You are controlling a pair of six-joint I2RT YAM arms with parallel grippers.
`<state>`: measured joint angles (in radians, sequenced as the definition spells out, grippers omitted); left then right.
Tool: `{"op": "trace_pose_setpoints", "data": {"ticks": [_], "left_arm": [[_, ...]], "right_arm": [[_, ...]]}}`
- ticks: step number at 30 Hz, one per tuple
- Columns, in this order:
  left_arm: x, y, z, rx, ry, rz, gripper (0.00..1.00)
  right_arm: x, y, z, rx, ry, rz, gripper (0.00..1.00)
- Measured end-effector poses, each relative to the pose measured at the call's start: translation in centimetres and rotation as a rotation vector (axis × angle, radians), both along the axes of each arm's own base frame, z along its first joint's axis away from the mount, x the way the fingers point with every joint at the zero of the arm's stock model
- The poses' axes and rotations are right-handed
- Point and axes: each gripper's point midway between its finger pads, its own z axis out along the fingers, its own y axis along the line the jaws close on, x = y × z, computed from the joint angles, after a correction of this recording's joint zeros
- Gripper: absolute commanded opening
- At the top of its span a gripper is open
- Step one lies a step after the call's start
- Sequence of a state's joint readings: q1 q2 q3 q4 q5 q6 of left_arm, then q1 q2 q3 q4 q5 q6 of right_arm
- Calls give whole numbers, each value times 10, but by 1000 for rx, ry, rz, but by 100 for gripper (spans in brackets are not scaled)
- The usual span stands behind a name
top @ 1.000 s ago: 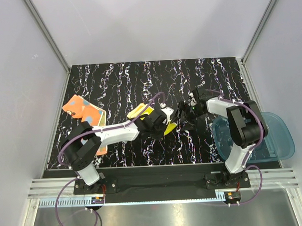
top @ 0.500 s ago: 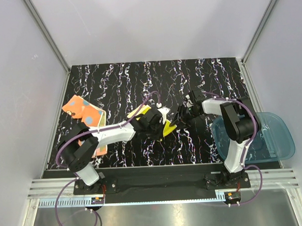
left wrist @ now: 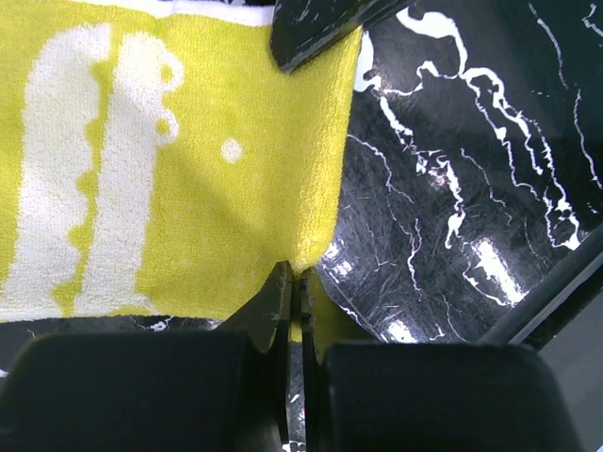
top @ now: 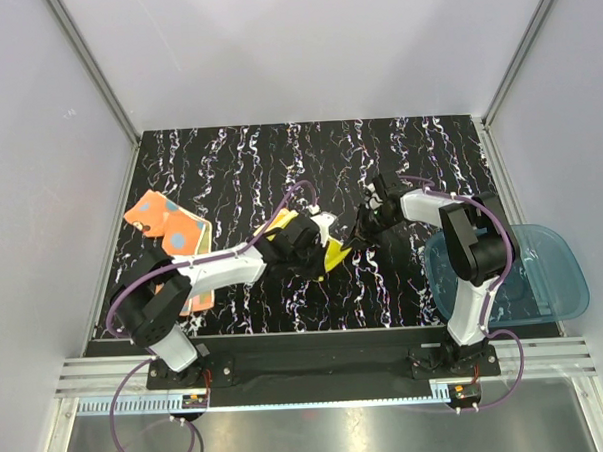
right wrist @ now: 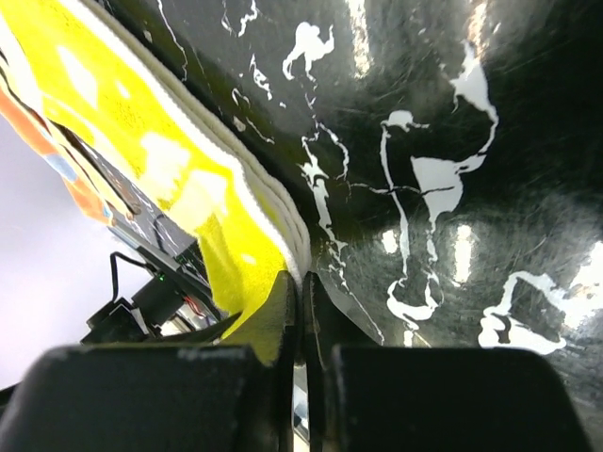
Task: Roll the towels
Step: Roll the towel
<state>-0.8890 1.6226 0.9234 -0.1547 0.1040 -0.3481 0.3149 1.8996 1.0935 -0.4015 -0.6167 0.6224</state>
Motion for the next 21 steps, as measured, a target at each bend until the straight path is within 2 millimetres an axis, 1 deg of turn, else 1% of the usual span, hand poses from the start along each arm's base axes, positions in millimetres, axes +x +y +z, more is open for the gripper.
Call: {"op": "trace_pose_setpoints", "data": {"ticks": [4, 8, 11, 12, 13, 15, 16, 21], "left_arm": [[-3, 2, -5, 6, -1, -1, 0], [-6, -1, -7, -10, 1, -3, 0], [-6, -5, -4, -32, 9, 4, 0], [-6, -6, -3, -41, 14, 7, 0], [-6, -8, -2, -50, 18, 8, 0], [-11, -9, -2, -58, 46, 5, 0], [-15, -9, -4, -56, 64, 4, 0], [-27, -12, -7, -72, 153, 7, 0]], "right_arm": [[-1, 0, 3, -10, 6, 13, 0], [-1, 0, 7, -25, 7, 27, 1], [1, -3, 9, -49, 3, 35, 12], [1, -4, 10, -58, 3, 37, 28], [1, -5, 10, -69, 3, 37, 35], [7, -10, 10, -106, -15, 39, 42], [11, -13, 10, -125, -30, 37, 47], [29, -23, 18, -207, -87, 34, 51]]}}
